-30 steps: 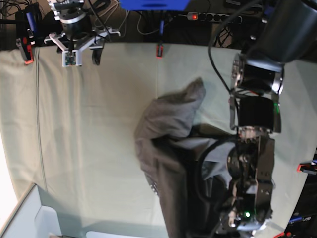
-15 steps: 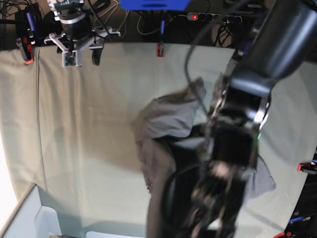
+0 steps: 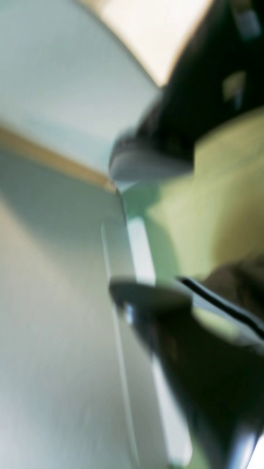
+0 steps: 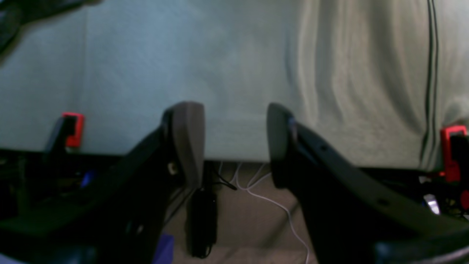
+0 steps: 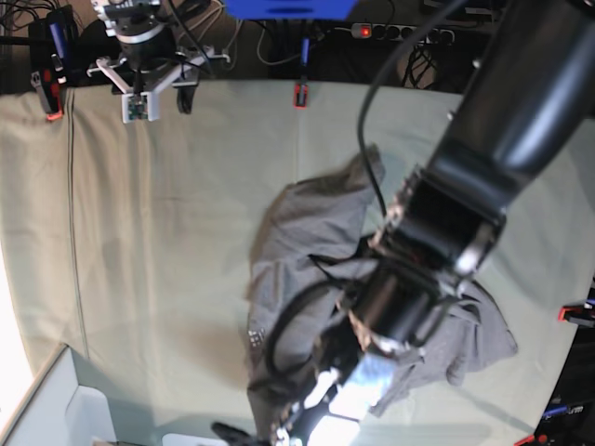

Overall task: Layout the t-shirt on the table in an organized manner, then fold the t-shirt properly
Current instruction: 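Grasp the grey t-shirt with the left gripper and lift it, then grasp the t-shirt edge with the right gripper near its arm base, then drag the t-shirt with both grippers, spreading it across the table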

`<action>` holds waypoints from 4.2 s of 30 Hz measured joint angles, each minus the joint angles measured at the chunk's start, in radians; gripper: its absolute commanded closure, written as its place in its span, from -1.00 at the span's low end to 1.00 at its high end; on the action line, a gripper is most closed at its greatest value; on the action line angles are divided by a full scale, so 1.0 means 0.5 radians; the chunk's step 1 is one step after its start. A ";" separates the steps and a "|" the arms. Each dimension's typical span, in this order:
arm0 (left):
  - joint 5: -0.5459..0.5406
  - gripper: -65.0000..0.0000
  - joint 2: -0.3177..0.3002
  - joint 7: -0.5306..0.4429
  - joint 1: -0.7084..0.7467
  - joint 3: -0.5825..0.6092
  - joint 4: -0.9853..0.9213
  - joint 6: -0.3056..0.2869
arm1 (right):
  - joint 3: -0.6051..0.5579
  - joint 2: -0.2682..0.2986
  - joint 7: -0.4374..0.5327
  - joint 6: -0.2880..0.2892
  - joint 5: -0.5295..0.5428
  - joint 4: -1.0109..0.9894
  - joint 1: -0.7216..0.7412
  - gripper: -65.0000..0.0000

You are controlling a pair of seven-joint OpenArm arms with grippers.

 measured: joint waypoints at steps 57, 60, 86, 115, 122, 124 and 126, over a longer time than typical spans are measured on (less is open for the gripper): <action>0.000 -0.80 -1.033 0.016 2.248 -1.653 1.168 0.008 | -0.616 -0.368 0.197 0.008 0.037 -1.741 1.460 1.00; 0.000 -0.80 -1.040 0.009 2.247 -1.657 1.168 0.008 | -0.493 -0.330 0.147 0.006 0.025 -1.447 1.234 1.00; 0.019 -0.81 -0.855 -0.002 1.678 -1.538 0.450 0.024 | -0.064 0.114 0.301 -0.001 0.012 -0.150 0.153 1.00; 0.008 0.28 -0.644 -0.092 0.918 -1.200 -0.525 0.008 | -0.049 0.110 0.295 -0.001 0.011 -0.146 0.127 1.00; -0.008 0.99 -0.699 -0.036 0.923 -1.198 -0.533 -0.009 | -0.049 0.110 0.294 -0.001 0.012 -0.146 0.133 1.00; -0.008 0.99 -0.717 -0.027 0.926 -1.201 -0.517 -0.005 | -0.049 0.110 0.294 -0.001 0.012 -0.146 0.145 1.00; -0.047 0.99 -0.719 0.019 0.959 -1.279 -0.401 0.016 | -0.049 0.109 0.294 -0.001 0.013 -0.146 0.160 1.00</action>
